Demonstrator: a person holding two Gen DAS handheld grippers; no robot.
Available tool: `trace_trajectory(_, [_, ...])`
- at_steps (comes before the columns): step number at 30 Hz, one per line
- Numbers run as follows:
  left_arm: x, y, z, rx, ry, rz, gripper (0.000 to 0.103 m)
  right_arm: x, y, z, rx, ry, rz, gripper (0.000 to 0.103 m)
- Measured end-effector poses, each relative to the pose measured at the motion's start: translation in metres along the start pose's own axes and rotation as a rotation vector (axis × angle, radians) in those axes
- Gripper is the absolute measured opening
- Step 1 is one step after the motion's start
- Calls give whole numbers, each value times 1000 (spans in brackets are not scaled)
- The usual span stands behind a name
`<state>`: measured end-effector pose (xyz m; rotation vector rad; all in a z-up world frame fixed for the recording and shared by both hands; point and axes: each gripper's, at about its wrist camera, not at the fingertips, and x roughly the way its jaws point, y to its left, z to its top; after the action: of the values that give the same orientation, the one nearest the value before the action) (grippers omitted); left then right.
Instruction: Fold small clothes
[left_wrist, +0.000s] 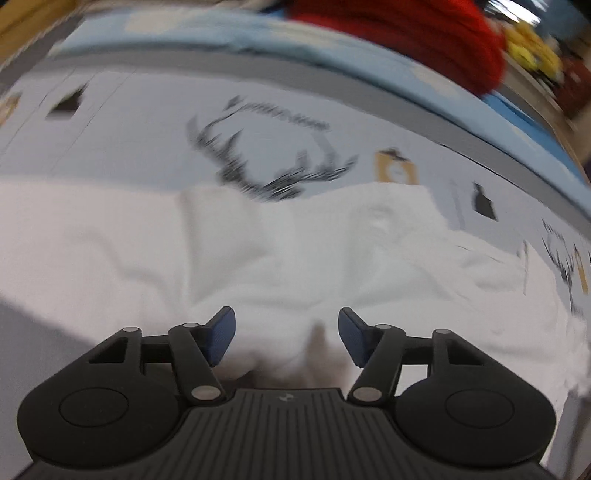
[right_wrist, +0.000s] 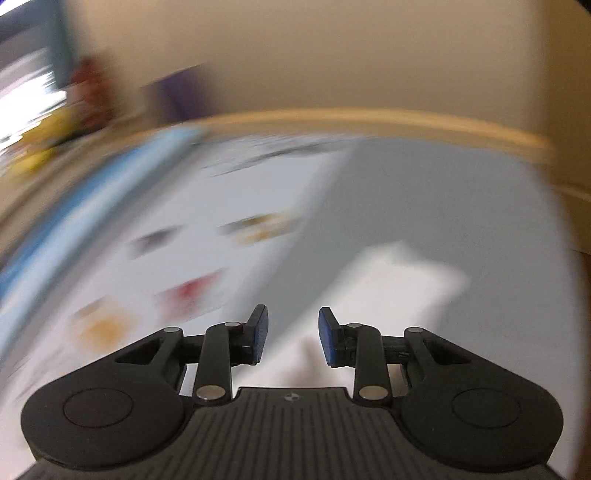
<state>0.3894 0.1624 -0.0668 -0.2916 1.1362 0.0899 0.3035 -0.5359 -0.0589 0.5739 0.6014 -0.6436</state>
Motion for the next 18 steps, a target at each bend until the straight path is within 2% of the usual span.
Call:
trace_trajectory(4, [4, 24, -8, -120, 59, 6, 65, 9, 93, -43, -212, 230, 313, 41])
trace_trajectory(6, [4, 35, -11, -165, 67, 11, 65, 12, 134, -71, -341, 309, 384, 42])
trace_trajectory(9, [9, 51, -14, -239, 77, 3, 59, 18, 183, -106, -523, 337, 395, 43])
trace_trajectory(12, [10, 62, -14, -289, 70, 5, 53, 20, 213, -136, -665, 337, 376, 42])
trace_trajectory(14, [11, 61, -12, -266, 64, 13, 49, 23, 226, -153, -735, 341, 376, 5])
trace_trajectory(16, [14, 61, -10, -246, 63, 36, 41, 19, 232, -160, -765, 293, 361, 3])
trace_trajectory(18, [14, 61, -10, -224, 50, 52, 39, 25, 238, -158, -740, 266, 348, 2])
